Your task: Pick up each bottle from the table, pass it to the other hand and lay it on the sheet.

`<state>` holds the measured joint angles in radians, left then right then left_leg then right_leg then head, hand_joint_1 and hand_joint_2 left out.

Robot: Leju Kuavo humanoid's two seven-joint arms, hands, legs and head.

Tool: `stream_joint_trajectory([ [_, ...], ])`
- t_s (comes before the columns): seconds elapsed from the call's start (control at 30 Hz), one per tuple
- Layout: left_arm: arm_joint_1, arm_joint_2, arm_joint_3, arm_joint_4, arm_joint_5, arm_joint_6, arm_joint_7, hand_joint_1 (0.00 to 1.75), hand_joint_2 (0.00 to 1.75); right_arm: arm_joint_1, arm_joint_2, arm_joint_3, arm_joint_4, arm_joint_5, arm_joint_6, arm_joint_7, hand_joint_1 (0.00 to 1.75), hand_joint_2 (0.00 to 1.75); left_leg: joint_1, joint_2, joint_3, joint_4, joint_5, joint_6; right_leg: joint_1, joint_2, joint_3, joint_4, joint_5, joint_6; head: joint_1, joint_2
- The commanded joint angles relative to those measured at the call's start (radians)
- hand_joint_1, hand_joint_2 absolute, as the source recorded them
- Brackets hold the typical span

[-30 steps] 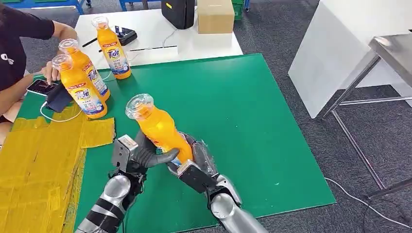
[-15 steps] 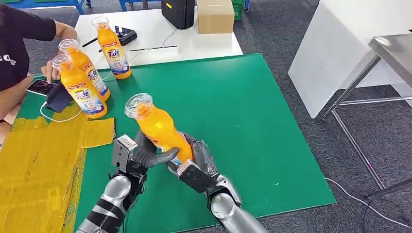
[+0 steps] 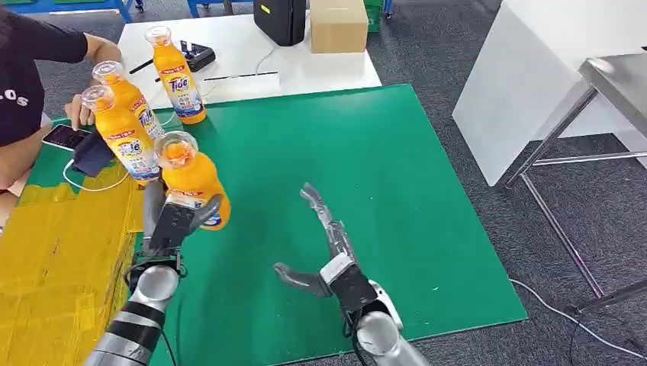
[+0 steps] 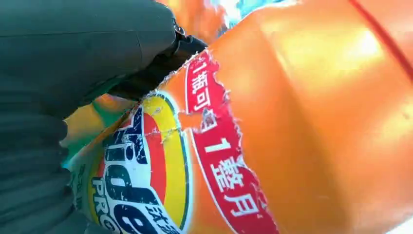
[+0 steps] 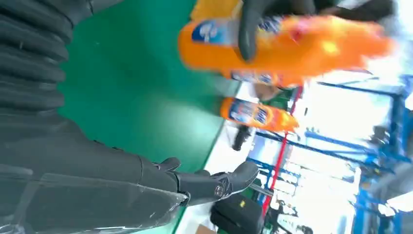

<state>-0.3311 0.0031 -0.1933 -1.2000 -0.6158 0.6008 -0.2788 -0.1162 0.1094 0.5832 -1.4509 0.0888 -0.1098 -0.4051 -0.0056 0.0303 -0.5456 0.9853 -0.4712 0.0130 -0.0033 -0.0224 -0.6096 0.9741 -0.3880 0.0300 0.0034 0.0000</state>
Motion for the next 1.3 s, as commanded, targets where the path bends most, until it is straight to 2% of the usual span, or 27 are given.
stream_joint_trajectory([
  [0.03,-0.104,0.055,0.104,0.193,-0.045,-0.03,0.009,1.75,1.75,0.028,-0.076,-0.076,-0.133,-0.036,0.031,0.004,0.0,1.75,0.002,-0.004,0.004,0.0,-0.001,-0.001,0.001,0.0,0.005,-0.001,-0.002,0.0,0.0,0.0],
  [0.17,-0.149,0.099,0.113,0.269,-0.15,-0.038,0.068,1.75,1.75,0.03,-0.084,-0.095,-0.137,-0.052,0.051,0.002,0.0,1.75,0.003,-0.006,0.006,0.001,-0.003,-0.002,0.002,0.0,0.008,-0.001,-0.003,0.0,0.0,0.0],
  [0.3,-0.212,0.19,0.067,0.399,-0.505,0.051,0.212,1.75,1.75,0.025,-0.092,-0.081,-0.141,-0.046,0.069,0.005,0.0,1.75,0.001,-0.004,0.004,0.0,-0.001,-0.001,0.001,0.0,0.004,0.0,-0.001,0.0,0.001,0.0],
  [0.4,-0.224,0.241,0.044,0.477,-0.719,0.045,0.291,1.75,1.75,0.022,-0.11,-0.083,-0.134,-0.109,0.11,0.028,0.0,1.75,0.002,0.002,0.005,-0.001,-0.001,-0.002,0.001,0.005,0.004,-0.001,-0.001,-0.001,0.0,0.0],
  [0.57,-0.222,0.281,0.029,0.584,-0.845,0.061,0.323,1.75,1.75,0.021,-0.124,-0.11,-0.118,-0.146,0.118,0.036,0.0,1.75,0.002,-0.001,0.006,-0.001,-0.001,-0.002,0.002,0.003,0.005,-0.001,-0.002,0.0,0.0,0.0],
  [0.7,-0.19,0.313,0.02,0.59,-0.92,0.097,0.348,1.75,1.75,0.023,-0.134,-0.123,-0.106,-0.16,0.12,0.04,0.0,1.75,0.002,0.0,0.005,-0.001,-0.001,-0.002,0.002,0.004,0.004,-0.001,-0.001,0.0,0.0,0.0],
  [1.1,-0.164,0.322,0.025,0.568,-0.94,0.097,0.343,1.75,1.75,0.023,-0.137,-0.122,-0.101,-0.159,0.12,0.04,0.0,1.75,0.002,-0.002,0.004,0.0,-0.001,-0.002,0.002,0.003,0.005,-0.001,-0.001,0.0,0.0,0.0],
  [1.27,-0.122,0.307,0.049,0.521,-0.91,0.097,0.294,1.75,1.75,0.021,-0.143,-0.119,-0.094,-0.167,0.119,0.039,0.0,1.75,0.001,0.0,0.002,-0.001,0.0,-0.002,0.001,0.002,0.002,-0.001,0.0,0.0,0.0,0.0],
  [1.3,-0.118,0.306,0.05,0.517,-0.915,0.097,0.294,0.28,1.75,0.021,-0.144,-0.118,-0.093,-0.167,0.119,0.039,0.0,1.75,0.002,-0.001,0.005,-0.001,-0.001,-0.002,0.001,0.003,0.005,-0.001,-0.001,0.0,0.0,0.0],
])
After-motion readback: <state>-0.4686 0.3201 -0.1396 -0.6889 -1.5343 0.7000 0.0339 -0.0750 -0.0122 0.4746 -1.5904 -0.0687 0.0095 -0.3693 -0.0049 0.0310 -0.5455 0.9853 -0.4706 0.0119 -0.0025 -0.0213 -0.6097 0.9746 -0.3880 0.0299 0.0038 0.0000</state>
